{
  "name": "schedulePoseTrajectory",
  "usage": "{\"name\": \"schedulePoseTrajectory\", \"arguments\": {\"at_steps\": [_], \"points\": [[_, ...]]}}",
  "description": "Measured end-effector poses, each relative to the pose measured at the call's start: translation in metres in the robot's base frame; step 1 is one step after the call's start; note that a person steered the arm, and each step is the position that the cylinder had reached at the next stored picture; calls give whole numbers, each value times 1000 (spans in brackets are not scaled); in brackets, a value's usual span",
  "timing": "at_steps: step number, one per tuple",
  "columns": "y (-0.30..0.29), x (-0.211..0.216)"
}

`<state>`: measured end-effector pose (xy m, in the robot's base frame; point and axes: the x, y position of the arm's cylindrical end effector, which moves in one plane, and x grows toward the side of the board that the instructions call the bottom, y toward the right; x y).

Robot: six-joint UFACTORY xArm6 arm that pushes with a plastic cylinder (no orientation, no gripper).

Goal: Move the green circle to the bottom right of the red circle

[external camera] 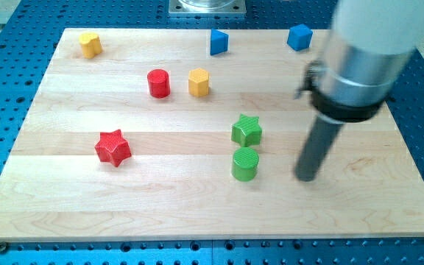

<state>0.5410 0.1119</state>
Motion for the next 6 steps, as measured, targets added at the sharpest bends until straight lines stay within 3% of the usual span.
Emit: {"name": "schedulePoseTrajectory", "arguments": {"at_steps": [4,6], "points": [[-13,19],[-97,2]]}}
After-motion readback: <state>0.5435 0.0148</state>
